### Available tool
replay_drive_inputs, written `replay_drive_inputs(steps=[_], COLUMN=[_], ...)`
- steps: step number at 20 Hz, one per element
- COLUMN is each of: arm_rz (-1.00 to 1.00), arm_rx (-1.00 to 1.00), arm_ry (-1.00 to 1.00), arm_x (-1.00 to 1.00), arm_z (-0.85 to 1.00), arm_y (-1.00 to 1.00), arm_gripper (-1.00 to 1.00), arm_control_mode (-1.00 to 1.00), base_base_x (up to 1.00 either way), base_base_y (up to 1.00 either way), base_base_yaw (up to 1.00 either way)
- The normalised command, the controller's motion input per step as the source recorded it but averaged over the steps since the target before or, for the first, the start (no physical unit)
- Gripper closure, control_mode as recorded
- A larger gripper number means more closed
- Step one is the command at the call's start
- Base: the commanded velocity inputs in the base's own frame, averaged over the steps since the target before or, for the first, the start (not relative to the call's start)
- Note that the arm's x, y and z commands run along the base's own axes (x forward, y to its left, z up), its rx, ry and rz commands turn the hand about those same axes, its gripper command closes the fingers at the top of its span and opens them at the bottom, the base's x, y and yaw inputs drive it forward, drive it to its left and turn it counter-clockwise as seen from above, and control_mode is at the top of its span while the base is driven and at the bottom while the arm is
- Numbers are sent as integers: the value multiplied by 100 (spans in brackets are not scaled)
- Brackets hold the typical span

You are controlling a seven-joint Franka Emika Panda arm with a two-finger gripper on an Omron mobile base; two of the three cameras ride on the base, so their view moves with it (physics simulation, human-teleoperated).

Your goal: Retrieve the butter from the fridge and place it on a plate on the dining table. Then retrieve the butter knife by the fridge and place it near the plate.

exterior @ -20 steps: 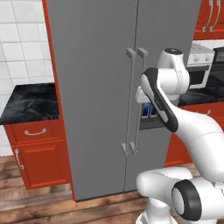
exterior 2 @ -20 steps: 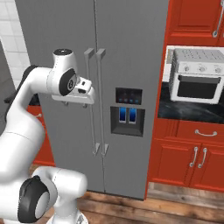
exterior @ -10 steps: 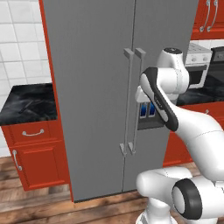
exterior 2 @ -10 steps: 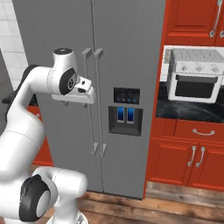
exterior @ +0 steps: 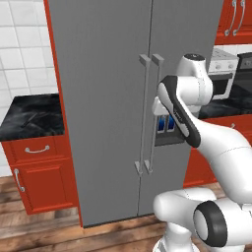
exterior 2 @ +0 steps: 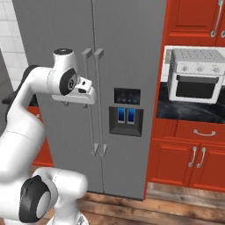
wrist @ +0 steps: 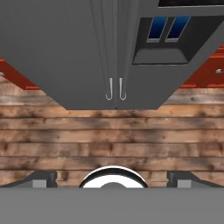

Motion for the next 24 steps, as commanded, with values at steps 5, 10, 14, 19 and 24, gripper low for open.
replay_drive_inputs(steps=[5,10,14,19,24], arm_rz=[0,0,0,0,0], arm_rx=[0,0,0,1,1], arm_ry=[-17,-37,-27,-3,0], arm_x=[69,65,49,95,93], arm_z=[-22,-22,-16,-7,0], arm_y=[-8,-37,-20,0,0], arm_gripper=[-100,-100,-100,-100,-100], arm_control_mode=[-100,-100,-100,-100,-100], base_base_x=[0,0,0,0,0], base_base_y=[0,0,0,0,0], base_base_yaw=[0,0,0,0,0])
